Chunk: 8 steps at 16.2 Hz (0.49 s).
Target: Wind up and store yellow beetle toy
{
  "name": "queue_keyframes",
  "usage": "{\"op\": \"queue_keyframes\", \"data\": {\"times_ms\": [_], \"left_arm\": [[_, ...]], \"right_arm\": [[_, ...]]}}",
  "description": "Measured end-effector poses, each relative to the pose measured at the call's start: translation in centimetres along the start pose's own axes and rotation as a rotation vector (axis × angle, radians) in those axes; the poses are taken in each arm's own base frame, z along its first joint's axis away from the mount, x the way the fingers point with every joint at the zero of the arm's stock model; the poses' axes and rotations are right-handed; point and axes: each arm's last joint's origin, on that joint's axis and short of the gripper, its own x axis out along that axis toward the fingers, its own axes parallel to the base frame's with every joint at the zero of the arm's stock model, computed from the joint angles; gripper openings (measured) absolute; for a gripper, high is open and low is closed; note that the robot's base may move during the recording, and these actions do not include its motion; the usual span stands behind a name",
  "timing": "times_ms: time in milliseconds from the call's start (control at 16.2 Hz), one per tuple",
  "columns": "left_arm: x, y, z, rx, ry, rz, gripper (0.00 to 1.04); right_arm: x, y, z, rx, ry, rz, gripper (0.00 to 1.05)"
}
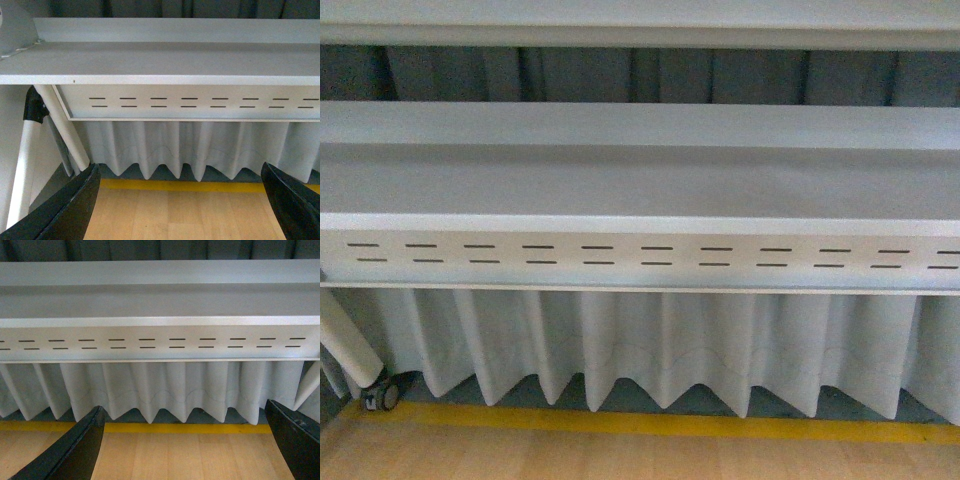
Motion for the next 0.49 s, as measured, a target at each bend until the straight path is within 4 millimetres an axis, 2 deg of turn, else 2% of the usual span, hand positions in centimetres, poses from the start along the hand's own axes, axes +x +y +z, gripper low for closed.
{"op": "queue_keyframes", "data": {"times_ms": [494], "left_arm": [[0.0, 0.0, 0.01, 0.0, 0.0, 0.0, 0.98]], "right_arm": [[0.0, 0.0, 0.0, 0.0, 0.0, 0.0, 0.98]]}}
